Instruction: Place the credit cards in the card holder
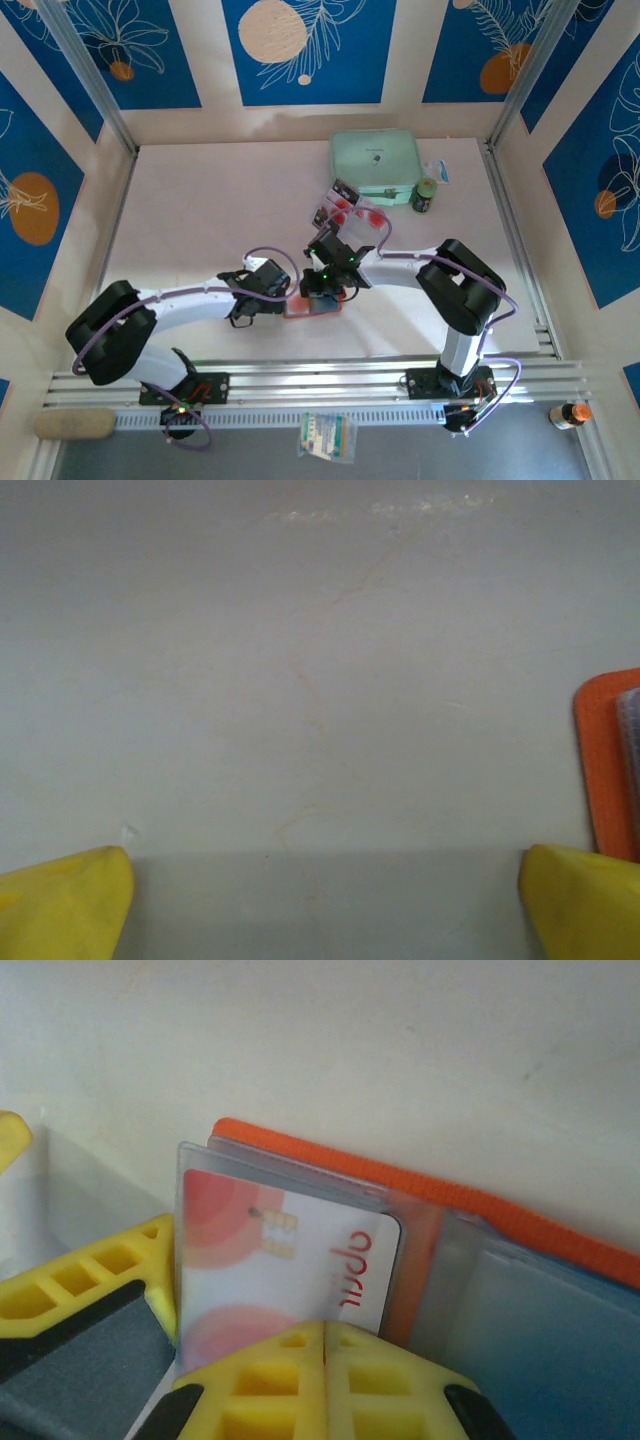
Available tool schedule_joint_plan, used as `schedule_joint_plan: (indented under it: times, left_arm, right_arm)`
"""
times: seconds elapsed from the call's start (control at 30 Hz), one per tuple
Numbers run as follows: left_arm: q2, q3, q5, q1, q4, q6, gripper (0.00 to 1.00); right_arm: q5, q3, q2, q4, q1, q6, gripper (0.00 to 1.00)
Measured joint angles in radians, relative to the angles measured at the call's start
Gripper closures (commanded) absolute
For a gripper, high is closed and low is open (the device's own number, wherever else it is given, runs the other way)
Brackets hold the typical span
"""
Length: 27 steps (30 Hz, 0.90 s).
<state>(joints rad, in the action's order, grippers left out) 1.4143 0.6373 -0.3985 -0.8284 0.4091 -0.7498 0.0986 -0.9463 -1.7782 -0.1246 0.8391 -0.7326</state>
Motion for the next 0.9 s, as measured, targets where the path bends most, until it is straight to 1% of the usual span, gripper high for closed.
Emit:
schedule_joint_plan:
  times: [0.3,0.53,0.9]
  left_arm:
    - [-0.097,0.0,-0.006,0.004,0.057,-0.001,0.0]
    - [-0.101,-0.001,-0.004,0.004,0.068,-0.001,0.0]
    - [-0.048,-0.002,0.021,0.004,0.051,-0.001,0.0]
  right_arm:
    - [-0.001,0.034,0.115,-0.034,-0.002,-0.013,0.99]
    - [-0.001,0.092,0.119,-0.03,0.0,-0.042,0.99]
    - [-0.005,0.096,0.09,-0.018,0.013,-0.06,1.0]
